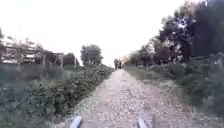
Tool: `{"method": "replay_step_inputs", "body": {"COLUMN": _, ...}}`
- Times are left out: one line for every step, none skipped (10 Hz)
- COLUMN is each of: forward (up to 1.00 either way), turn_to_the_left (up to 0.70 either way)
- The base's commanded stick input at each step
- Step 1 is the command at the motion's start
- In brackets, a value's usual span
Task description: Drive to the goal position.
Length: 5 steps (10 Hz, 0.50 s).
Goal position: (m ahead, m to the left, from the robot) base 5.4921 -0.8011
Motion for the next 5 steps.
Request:
{"method": "replay_step_inputs", "body": {"forward": 1.0, "turn_to_the_left": -0.4}}
{"method": "replay_step_inputs", "body": {"forward": 1.0, "turn_to_the_left": -0.4}}
{"method": "replay_step_inputs", "body": {"forward": 1.0, "turn_to_the_left": -0.4}}
{"method": "replay_step_inputs", "body": {"forward": 1.0, "turn_to_the_left": -0.4}}
{"method": "replay_step_inputs", "body": {"forward": 1.0, "turn_to_the_left": -0.4}}
